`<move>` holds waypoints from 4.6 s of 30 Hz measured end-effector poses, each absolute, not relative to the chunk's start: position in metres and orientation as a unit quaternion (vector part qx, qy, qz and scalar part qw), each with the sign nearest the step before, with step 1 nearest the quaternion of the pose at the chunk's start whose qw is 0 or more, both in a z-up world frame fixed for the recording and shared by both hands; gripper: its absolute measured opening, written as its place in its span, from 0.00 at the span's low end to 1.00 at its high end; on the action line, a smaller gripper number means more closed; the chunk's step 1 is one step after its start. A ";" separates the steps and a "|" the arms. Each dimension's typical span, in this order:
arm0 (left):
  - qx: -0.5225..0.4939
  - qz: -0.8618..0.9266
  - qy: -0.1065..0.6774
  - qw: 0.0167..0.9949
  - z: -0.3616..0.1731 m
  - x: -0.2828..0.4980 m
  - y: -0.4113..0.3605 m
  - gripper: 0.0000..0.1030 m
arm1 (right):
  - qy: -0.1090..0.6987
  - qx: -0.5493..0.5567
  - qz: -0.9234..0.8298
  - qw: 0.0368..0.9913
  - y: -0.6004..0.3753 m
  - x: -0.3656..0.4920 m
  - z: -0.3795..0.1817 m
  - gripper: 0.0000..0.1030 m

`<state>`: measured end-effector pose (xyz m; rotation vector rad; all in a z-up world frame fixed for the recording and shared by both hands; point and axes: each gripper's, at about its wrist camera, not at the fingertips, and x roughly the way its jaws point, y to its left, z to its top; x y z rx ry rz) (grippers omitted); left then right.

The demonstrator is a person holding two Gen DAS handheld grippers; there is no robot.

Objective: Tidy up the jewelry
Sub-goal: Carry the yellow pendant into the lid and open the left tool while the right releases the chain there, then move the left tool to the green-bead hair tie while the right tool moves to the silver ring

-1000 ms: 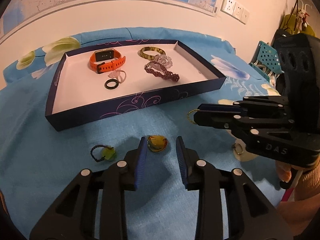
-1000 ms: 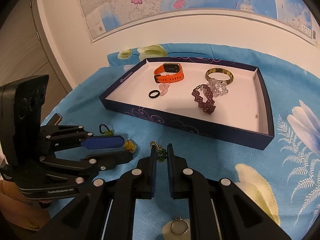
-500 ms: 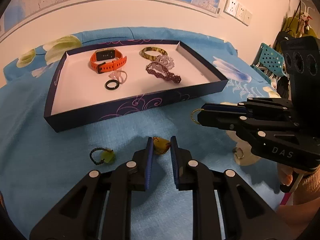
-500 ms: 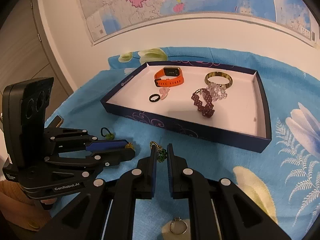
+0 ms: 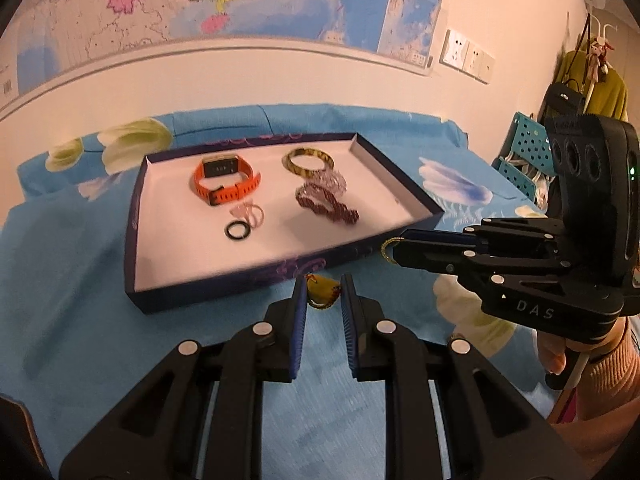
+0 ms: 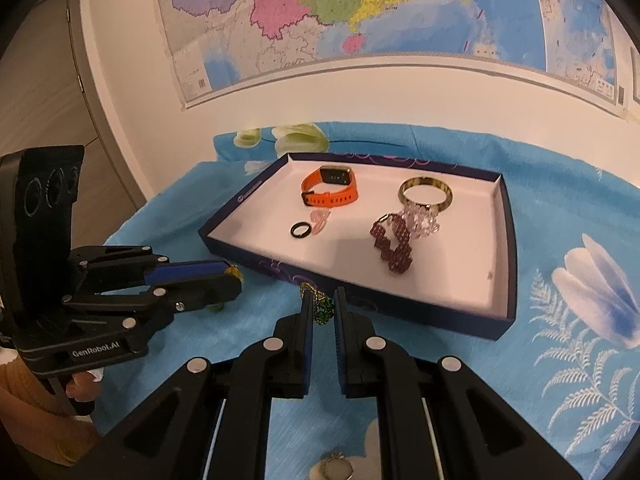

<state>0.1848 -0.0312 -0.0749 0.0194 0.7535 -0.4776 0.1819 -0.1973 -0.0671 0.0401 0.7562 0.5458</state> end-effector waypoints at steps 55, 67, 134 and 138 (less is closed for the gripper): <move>0.017 -0.188 0.403 0.895 -0.097 0.274 -0.045 0.17 | 0.408 -0.006 0.219 0.887 -0.184 0.273 -0.090 0.08; 0.010 -0.186 0.419 0.889 -0.107 0.281 -0.045 0.18 | 0.415 -0.012 0.200 0.887 -0.184 0.279 -0.096 0.10; 0.017 -0.161 0.403 0.901 -0.108 0.173 0.010 0.48 | 0.415 0.017 0.196 0.888 -0.223 0.112 -0.108 0.45; 0.014 -0.166 0.417 0.894 -0.113 0.182 0.006 0.44 | 0.414 0.010 0.197 0.889 -0.222 0.110 -0.108 0.45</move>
